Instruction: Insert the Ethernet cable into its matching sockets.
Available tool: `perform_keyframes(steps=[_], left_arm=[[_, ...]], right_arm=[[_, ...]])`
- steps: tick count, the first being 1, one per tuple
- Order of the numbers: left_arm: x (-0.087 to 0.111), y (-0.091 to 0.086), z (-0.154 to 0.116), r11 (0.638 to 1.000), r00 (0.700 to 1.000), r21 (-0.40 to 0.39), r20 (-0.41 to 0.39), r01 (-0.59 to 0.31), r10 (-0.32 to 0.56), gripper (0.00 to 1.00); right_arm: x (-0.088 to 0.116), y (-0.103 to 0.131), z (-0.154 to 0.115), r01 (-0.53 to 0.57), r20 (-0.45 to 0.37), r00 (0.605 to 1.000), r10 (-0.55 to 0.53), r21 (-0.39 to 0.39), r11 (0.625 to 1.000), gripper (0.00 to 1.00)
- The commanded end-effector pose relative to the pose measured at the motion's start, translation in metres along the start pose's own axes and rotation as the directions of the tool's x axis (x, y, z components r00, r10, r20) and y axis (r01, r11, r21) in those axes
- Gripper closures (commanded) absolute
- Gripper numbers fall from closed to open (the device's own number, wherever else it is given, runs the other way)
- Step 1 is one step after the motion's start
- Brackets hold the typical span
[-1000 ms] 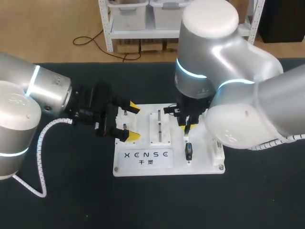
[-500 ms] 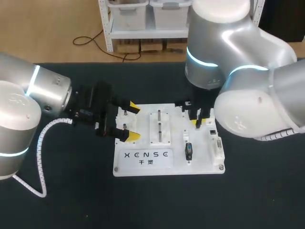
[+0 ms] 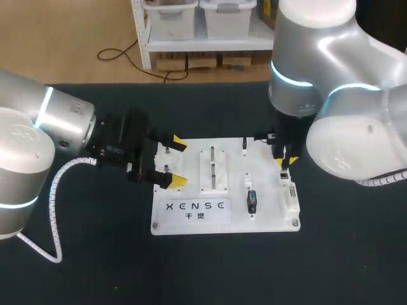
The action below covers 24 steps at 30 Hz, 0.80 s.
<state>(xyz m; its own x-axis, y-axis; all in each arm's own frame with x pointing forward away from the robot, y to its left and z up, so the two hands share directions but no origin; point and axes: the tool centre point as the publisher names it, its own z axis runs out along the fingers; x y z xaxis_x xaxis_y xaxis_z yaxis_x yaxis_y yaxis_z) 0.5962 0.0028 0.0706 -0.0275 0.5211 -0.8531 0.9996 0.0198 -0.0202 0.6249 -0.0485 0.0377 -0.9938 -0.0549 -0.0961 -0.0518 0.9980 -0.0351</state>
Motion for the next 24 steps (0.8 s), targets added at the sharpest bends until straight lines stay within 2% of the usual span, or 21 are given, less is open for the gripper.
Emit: perform_keyframes(steps=[1, 24], left_arm=[[0.002, 0.000, 0.000, 1.000, 1.000, -0.001, 0.005, -0.002, 0.002, 0.00], [0.002, 0.000, 0.000, 1.000, 1.000, -0.001, 0.005, -0.002, 0.002, 0.00]], right_arm=[[0.003, -0.002, 0.000, 0.001, 0.005, 1.000, -0.001, -0.003, 1.000, 1.00], [0.007, -0.001, 0.011, 0.037, -0.009, 0.999, -0.037, -0.001, 0.999, 1.00]])
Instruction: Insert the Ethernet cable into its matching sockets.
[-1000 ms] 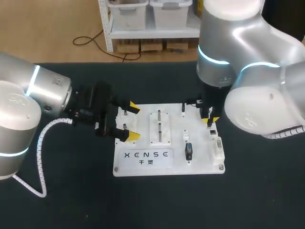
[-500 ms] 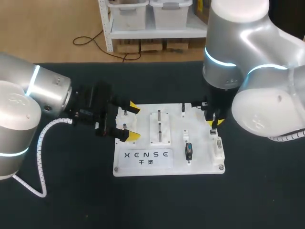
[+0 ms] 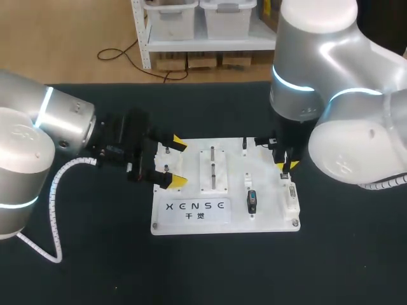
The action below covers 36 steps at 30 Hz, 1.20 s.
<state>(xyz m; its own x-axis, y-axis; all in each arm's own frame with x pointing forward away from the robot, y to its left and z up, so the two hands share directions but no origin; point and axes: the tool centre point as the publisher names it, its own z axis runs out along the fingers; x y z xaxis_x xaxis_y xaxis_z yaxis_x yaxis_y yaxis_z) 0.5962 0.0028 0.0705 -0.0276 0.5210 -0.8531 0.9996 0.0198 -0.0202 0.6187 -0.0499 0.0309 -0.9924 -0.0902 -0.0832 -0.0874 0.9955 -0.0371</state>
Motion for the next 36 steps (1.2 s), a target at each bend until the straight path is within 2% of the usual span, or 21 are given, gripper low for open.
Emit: perform_keyframes(steps=[1, 21, 36], left_arm=[[0.0016, 0.0003, 0.0003, 1.000, 1.000, -0.001, 0.005, -0.002, 0.002, 0.00], [0.0016, 0.0003, 0.0003, 1.000, 1.000, -0.001, 0.005, -0.002, 0.002, 0.00], [0.0016, 0.0003, 0.0003, 1.000, 1.000, -0.001, 0.005, -0.002, 0.002, 0.00]], right_arm=[[0.0002, -0.0001, 0.0043, 0.003, 0.002, 1.000, -0.003, 0.001, 1.000, 1.00], [-0.0014, 0.0045, 0.0055, 0.017, 0.010, 1.000, -0.017, -0.011, 1.000, 1.00], [0.0048, -0.0012, 0.0123, 0.016, -0.010, 1.000, -0.016, 0.000, 1.000, 1.00]])
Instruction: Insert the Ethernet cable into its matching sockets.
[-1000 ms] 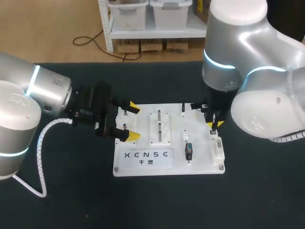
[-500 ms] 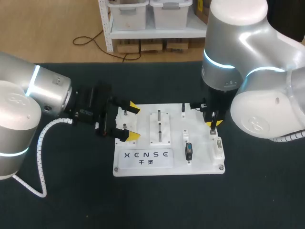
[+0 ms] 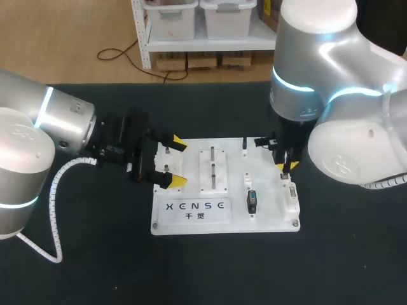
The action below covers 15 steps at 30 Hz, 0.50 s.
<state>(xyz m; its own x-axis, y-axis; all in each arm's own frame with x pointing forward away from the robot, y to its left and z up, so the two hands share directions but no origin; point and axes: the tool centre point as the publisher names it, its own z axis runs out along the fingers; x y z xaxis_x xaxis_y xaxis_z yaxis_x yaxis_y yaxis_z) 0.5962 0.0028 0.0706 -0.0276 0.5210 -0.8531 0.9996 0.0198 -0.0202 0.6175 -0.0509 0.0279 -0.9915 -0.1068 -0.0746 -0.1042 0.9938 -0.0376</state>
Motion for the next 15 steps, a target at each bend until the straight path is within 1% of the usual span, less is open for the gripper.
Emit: perform_keyframes(steps=[1, 9, 15], left_arm=[[0.0016, 0.0003, 0.0003, 1.000, 1.000, -0.001, 0.005, -0.002, 0.002, 0.00], [0.0016, 0.0003, 0.0003, 1.000, 1.000, -0.001, 0.005, -0.002, 0.002, 0.00], [0.0016, 0.0003, 0.0003, 1.000, 1.000, -0.001, 0.005, -0.002, 0.002, 0.00]], right_arm=[[0.0038, -0.0004, 0.0093, -0.001, -0.003, 1.000, 0.001, 0.001, 1.000, 1.00], [0.0047, 0.0006, 0.0111, -0.002, -0.010, 1.000, 0.002, -0.001, 1.000, 1.00], [0.0018, 0.0030, 0.0062, 0.001, 0.005, 1.000, -0.001, -0.013, 1.000, 1.00]])
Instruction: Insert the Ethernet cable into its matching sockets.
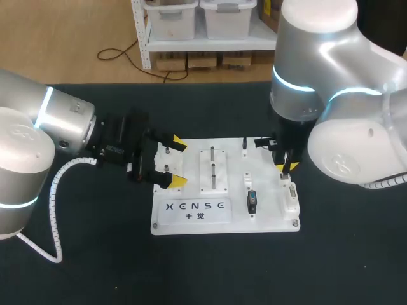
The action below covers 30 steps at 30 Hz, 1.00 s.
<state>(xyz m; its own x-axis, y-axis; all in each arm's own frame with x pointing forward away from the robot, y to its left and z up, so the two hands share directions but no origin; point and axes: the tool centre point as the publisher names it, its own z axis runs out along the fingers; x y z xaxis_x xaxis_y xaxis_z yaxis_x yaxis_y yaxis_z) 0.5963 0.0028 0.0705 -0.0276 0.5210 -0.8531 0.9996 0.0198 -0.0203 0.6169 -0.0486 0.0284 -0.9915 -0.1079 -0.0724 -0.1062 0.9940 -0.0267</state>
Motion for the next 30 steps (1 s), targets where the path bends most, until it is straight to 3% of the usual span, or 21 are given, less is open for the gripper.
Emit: perform_keyframes(steps=[1, 30], left_arm=[[0.0016, 0.0003, 0.0003, 1.000, 1.000, -0.001, 0.005, -0.002, 0.002, 0.00], [0.0016, 0.0003, 0.0003, 1.000, 1.000, -0.001, 0.005, -0.002, 0.002, 0.00]], right_arm=[[0.0011, 0.0006, 0.0065, 0.000, 0.009, 1.000, 0.000, -0.003, 1.000, 1.00], [-0.0032, 0.0004, 0.0032, 0.007, 0.033, 0.999, -0.007, -0.002, 1.000, 1.00]])
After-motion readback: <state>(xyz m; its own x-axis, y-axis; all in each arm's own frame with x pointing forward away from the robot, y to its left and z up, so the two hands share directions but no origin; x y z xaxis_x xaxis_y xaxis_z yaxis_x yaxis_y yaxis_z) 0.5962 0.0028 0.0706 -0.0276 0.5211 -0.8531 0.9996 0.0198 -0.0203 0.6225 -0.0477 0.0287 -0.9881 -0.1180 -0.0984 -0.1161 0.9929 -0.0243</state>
